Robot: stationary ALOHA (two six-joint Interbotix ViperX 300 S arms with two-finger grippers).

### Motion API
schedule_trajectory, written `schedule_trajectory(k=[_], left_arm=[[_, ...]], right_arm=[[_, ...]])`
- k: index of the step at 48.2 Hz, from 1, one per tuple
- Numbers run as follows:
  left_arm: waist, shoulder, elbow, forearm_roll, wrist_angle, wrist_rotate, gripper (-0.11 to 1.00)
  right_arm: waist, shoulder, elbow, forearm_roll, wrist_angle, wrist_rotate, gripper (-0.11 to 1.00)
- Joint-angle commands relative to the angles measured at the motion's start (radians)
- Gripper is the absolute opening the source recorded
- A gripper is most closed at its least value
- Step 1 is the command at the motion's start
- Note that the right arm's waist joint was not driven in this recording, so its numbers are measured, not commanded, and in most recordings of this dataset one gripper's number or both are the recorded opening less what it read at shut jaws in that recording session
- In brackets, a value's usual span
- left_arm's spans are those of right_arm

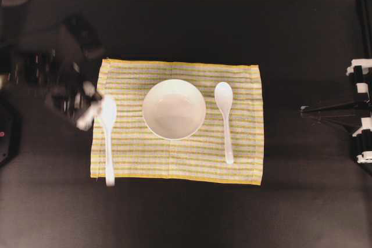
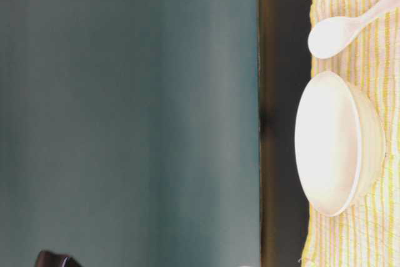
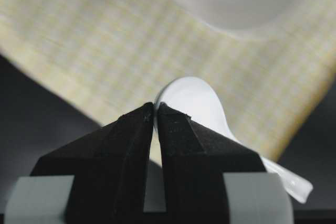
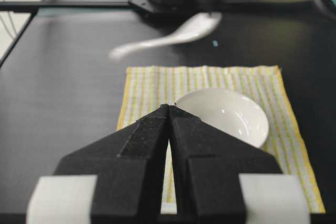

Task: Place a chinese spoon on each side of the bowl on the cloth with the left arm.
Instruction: 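Lift the spoon and place it on the cloth left of the bowl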

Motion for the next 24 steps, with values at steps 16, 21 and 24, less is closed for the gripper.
schedule_trajectory(k=[16,21,24], left_arm=[[0.101,0.238,-0.043,0.003,-0.069,0.091,0.05],[0.101,0.261,-0.043,0.003,-0.135,0.08,0.05],[0.103,0.261,-0.043,0.003,-0.175,0.084,0.05]], right_arm=[[0.0,0.005,-0.008,0.002,-0.008,-0.005,0.0],[0.0,0.005,-0.006,0.002,-0.005,-0.003,0.0],[0.0,0.005,-0.003,0.002,-0.005,-0.005,0.0]])
